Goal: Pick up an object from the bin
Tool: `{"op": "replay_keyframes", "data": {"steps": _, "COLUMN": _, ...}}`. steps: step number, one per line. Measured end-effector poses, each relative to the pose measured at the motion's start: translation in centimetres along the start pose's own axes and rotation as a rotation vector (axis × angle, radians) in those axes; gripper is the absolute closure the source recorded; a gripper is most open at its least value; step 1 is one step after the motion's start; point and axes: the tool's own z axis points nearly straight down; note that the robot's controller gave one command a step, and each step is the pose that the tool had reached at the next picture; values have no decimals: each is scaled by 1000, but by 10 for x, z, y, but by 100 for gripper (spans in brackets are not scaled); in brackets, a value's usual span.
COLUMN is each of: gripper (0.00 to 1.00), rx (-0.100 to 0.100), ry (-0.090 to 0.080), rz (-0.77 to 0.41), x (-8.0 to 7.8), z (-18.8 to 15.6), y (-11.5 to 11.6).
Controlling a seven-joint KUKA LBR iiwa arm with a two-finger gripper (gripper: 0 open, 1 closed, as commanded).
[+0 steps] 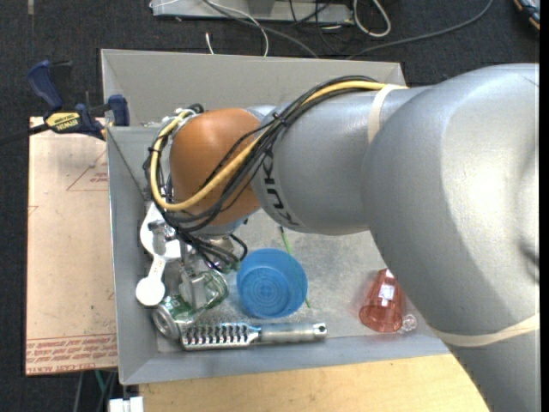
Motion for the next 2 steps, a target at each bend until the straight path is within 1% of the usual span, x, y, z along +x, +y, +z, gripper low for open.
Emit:
{"op": "replay_keyframes", "data": {"steps": 1, "gripper": 0, "rx": -5, "ry": -1, "rz": -89, "x": -7, "z": 6, "y": 2}}
{"op": "replay_keyframes", "data": {"steps": 2, "gripper": 0, "rx": -4, "ry": -19, "rz": 173, "x": 35, "z": 14, "y": 9}}
